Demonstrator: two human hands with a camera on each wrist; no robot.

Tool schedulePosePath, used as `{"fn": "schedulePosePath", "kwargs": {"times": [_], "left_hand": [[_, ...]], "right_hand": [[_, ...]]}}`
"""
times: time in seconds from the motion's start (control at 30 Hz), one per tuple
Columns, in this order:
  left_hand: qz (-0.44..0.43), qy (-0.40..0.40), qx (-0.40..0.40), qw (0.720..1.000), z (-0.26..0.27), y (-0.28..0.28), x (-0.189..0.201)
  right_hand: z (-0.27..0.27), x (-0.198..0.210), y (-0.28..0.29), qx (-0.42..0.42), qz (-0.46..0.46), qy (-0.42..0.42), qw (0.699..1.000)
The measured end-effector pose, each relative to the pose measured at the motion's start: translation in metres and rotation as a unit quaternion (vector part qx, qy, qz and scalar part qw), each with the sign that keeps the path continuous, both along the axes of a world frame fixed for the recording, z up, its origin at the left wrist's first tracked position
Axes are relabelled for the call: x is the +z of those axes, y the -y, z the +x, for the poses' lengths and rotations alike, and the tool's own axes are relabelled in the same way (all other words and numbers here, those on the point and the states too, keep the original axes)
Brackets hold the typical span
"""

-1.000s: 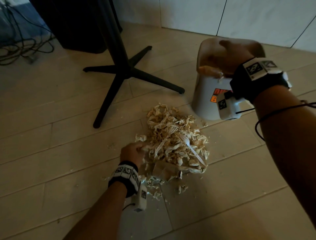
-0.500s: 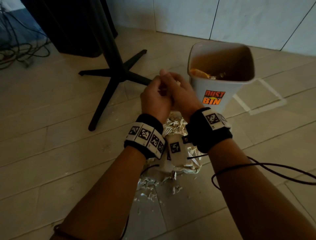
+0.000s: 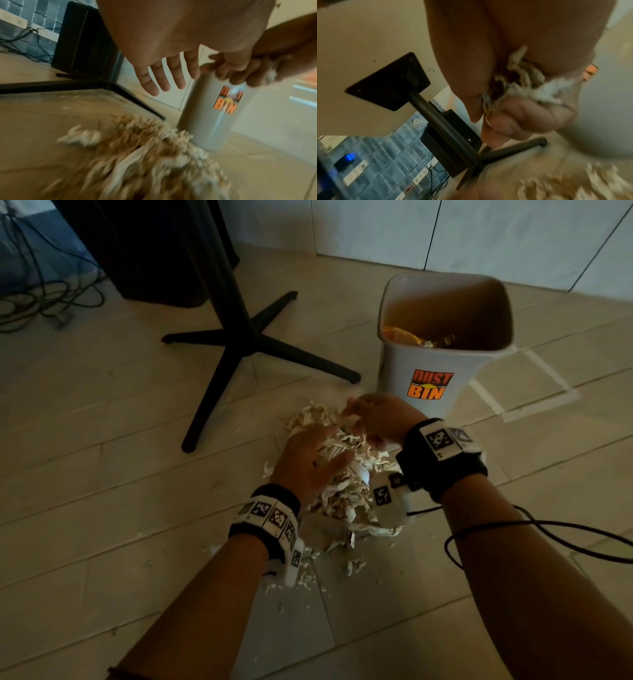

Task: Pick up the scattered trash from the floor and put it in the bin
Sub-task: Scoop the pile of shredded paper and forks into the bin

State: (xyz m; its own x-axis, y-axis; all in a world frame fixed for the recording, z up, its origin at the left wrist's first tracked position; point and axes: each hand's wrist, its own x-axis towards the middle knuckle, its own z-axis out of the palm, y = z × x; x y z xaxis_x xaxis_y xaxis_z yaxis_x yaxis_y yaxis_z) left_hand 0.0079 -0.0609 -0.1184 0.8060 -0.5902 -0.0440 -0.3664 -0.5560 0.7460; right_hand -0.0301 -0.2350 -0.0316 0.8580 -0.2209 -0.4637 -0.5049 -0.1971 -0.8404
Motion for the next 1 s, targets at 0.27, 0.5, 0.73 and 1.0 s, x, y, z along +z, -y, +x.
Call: {"fn": "schedulePosePath", "kwargs": {"times": [0.27,0.5,0.73,1.0], "left_hand": [[0.262,-0.083,-0.058,0.960,-0.055,-0.033,-0.062],[0.302,-0.086,-0.049,0.948,-0.070,-0.043,-0.090],[0.258,-0.079,-0.008,0.963,-0.072,-0.045,-0.087],[0.174,-0.162,0.069,0.969,-0.045,-0.048,-0.078]], "right_hand": [[0.023,0.075,0.039,0.000,-0.331,0.111,0.937],[0.037,0.079,0.090,-0.074,-0.491,0.116,0.860],[0.048,0.046,0.146,-0.066,-0.468,0.003,0.881],[0.045,0.054,0.122,-0.019,-0.395,0.038,0.918]]}}
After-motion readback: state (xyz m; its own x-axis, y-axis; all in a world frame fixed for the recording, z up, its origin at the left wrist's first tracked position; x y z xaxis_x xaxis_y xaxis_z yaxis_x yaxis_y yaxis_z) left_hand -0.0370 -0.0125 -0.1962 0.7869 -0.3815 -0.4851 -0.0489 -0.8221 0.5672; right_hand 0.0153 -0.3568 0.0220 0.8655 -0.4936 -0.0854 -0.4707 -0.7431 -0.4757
